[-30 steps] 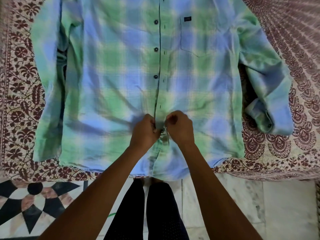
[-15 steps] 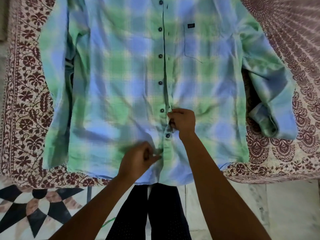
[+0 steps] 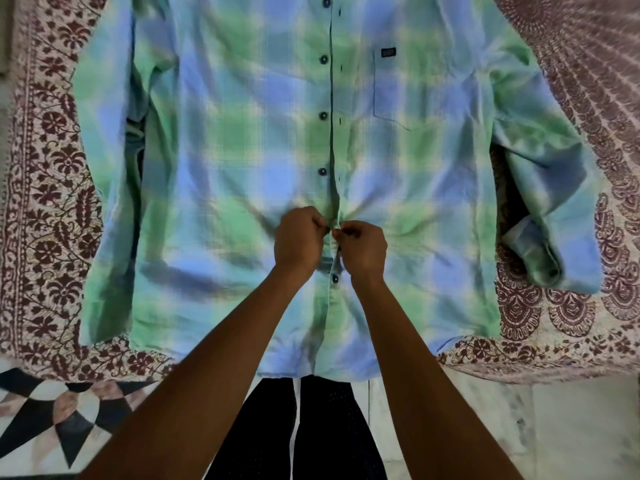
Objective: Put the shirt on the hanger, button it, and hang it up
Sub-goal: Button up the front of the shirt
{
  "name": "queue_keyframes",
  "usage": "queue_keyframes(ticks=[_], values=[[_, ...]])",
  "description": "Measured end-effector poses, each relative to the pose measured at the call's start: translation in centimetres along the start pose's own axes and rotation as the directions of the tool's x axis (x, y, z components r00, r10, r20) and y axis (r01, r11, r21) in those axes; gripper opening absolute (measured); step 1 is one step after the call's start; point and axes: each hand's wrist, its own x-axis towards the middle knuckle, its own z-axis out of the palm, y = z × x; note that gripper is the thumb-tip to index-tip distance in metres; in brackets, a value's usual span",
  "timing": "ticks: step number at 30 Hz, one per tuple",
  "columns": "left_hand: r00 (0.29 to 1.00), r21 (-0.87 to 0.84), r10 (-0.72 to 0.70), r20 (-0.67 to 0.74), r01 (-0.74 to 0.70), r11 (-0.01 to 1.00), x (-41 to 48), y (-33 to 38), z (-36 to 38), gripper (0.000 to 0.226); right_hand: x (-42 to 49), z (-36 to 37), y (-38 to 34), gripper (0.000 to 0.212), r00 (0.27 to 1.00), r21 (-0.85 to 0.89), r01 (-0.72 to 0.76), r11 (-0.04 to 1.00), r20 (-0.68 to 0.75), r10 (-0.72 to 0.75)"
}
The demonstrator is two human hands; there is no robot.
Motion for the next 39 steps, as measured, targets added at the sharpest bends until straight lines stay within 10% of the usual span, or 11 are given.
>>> queue_keyframes(ticks=[19, 39], values=[[1.0, -0.125, -0.02, -0.009, 0.019, 0.992, -0.1, -0.6, 0.2, 0.01, -0.7, 0.7, 0.8, 0.02, 0.989, -0.074, 0.136, 0.988, -0.052, -0.14], [1.0, -0.265, -0.031, 0.003, 0.031, 0.964, -0.2, -0.7, 0.6, 0.007, 0.8, -0.5, 1.3, 0.015, 0.977, 0.356, -0.168, 0.919, 0.18, 0.109]])
